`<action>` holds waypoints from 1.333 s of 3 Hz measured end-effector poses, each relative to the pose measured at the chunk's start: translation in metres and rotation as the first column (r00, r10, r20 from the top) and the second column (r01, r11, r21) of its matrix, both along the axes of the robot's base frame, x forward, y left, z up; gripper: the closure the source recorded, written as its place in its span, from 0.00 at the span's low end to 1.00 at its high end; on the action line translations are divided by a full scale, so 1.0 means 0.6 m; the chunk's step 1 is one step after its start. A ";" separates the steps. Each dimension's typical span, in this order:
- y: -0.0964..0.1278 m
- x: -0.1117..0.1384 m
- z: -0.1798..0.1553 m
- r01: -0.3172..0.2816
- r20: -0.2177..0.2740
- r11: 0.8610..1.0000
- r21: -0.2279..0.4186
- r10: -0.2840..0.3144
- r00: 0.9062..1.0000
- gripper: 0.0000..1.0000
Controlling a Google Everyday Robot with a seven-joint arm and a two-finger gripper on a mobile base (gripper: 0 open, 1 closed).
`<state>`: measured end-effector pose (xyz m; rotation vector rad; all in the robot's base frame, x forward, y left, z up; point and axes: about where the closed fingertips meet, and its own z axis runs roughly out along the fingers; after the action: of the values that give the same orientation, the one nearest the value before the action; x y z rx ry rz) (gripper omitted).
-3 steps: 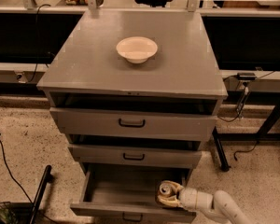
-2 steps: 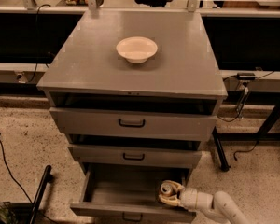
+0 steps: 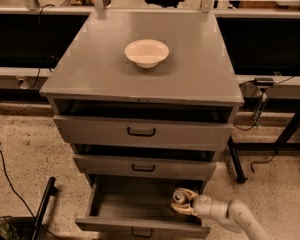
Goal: Place orange can into bottom drawer
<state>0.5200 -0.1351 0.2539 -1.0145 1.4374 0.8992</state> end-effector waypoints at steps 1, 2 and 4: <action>-0.002 0.017 -0.018 0.005 0.003 1.000 -0.005 -0.005 1.000 1.00; 0.003 0.023 -0.044 0.000 -0.016 0.999 -0.036 -0.001 1.000 1.00; 0.067 0.012 -0.052 -0.067 -0.057 0.988 -0.142 0.059 0.997 1.00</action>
Offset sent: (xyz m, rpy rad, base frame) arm 0.0168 -0.0009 -0.0408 -0.0537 0.0330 -0.0091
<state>0.5271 -0.0951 0.2230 -1.1566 1.5393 0.8831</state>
